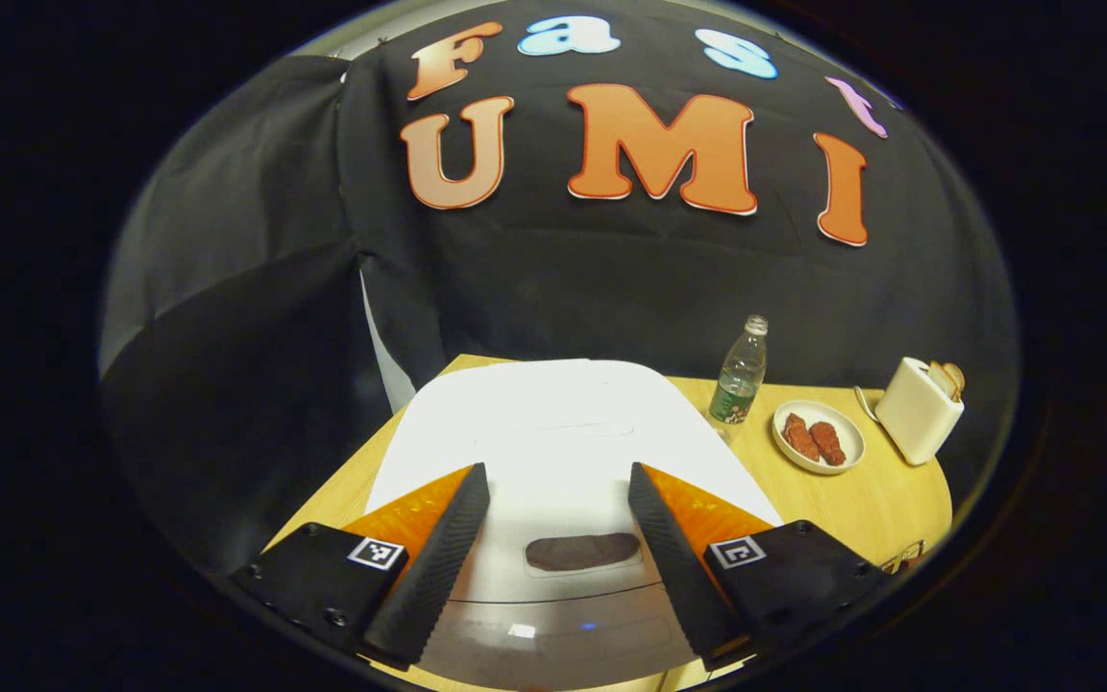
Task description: Close the left gripper, press the button to open the rice cooker; take a wooden spoon from the chopstick holder with the right hand, scoop a spoonful of rice and pour it into the rice cooker, then put the wooden spoon back into the chopstick holder.
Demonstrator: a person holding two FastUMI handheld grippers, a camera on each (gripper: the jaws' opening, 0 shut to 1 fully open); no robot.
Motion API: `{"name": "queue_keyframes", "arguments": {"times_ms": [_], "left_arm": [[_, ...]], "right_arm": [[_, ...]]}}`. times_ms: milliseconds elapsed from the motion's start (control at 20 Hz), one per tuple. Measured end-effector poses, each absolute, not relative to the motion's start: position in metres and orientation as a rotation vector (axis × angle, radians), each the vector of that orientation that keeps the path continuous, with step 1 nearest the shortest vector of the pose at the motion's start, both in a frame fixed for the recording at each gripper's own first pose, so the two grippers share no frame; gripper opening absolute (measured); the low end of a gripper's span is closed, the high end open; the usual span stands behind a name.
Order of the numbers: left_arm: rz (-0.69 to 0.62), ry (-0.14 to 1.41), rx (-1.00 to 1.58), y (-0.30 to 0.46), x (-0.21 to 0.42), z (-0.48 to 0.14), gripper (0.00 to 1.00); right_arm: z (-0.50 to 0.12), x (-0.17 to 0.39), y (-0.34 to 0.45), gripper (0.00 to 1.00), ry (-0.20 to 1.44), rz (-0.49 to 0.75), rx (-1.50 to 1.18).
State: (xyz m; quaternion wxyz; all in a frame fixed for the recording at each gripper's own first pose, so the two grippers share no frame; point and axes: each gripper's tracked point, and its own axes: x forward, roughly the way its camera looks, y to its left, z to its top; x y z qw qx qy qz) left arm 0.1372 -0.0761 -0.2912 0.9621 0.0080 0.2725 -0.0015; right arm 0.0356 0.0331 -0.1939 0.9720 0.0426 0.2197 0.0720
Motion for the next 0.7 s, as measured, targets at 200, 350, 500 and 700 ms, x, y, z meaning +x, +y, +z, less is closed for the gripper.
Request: {"name": "queue_keyframes", "arguments": {"times_ms": [200, 350, 500, 700], "left_arm": [[-0.032, 0.480, -0.071, -0.063, 0.125, -0.218, 0.99], [-0.064, 0.372, -0.071, -0.053, 0.114, -0.151, 0.99], [-0.047, 0.288, -0.040, -0.037, 0.099, -0.093, 1.00], [-0.034, 0.170, -0.015, -0.027, 0.079, -0.022, 0.97]], "right_arm": [[-0.160, 0.053, 0.036, 0.95, 0.379, 0.150, 0.065], [-0.127, 0.064, 0.033, 0.95, 0.329, 0.142, 0.046], [-0.089, 0.071, 0.032, 0.95, 0.262, 0.139, 0.025], [-0.045, 0.073, 0.028, 0.95, 0.195, 0.148, 0.025]]}}
